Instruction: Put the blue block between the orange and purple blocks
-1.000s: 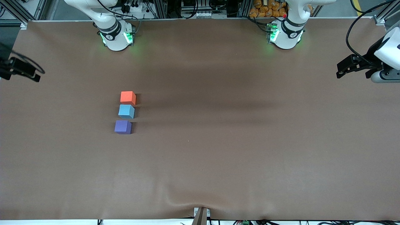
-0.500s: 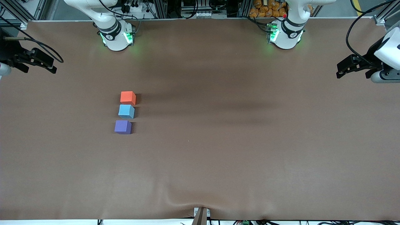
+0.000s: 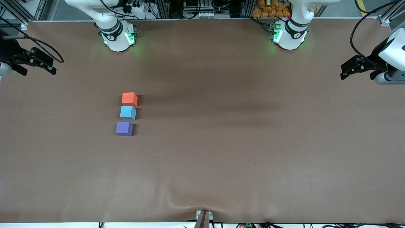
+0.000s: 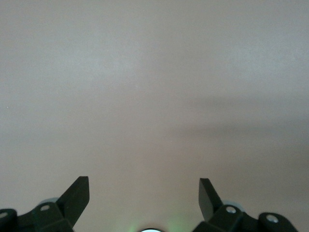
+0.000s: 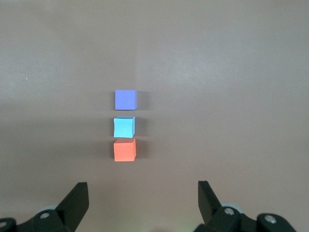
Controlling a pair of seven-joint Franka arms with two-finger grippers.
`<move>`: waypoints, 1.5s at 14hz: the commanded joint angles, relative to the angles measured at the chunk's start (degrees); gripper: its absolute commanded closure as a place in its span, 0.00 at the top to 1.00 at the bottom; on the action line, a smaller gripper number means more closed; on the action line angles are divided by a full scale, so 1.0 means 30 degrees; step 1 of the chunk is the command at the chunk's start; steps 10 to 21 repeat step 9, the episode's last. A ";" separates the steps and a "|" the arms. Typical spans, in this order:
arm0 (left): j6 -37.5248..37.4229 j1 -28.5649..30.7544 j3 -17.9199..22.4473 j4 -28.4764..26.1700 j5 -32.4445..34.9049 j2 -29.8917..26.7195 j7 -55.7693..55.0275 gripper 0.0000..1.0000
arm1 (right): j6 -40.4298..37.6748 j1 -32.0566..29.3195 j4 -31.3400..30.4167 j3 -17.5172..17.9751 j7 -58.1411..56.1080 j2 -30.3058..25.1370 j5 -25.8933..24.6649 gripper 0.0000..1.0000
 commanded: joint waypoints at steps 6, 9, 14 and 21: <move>-0.0291 0.0081 -0.0017 0.0472 -0.0240 0.0232 0.0005 1.00 | -0.0057 0.0161 0.0220 -0.0083 -0.1029 -0.0019 -0.0199 1.00; -0.0291 0.0052 -0.0017 0.0472 -0.0240 0.0232 0.0005 1.00 | -0.0027 0.0131 0.0220 -0.0112 -0.1204 0.0011 -0.0170 1.00; -0.0291 0.0052 -0.0017 0.0472 -0.0240 0.0232 0.0005 1.00 | -0.0027 0.0131 0.0220 -0.0112 -0.1204 0.0011 -0.0170 1.00; -0.0291 0.0052 -0.0017 0.0472 -0.0240 0.0232 0.0005 1.00 | -0.0027 0.0131 0.0220 -0.0112 -0.1204 0.0011 -0.0170 1.00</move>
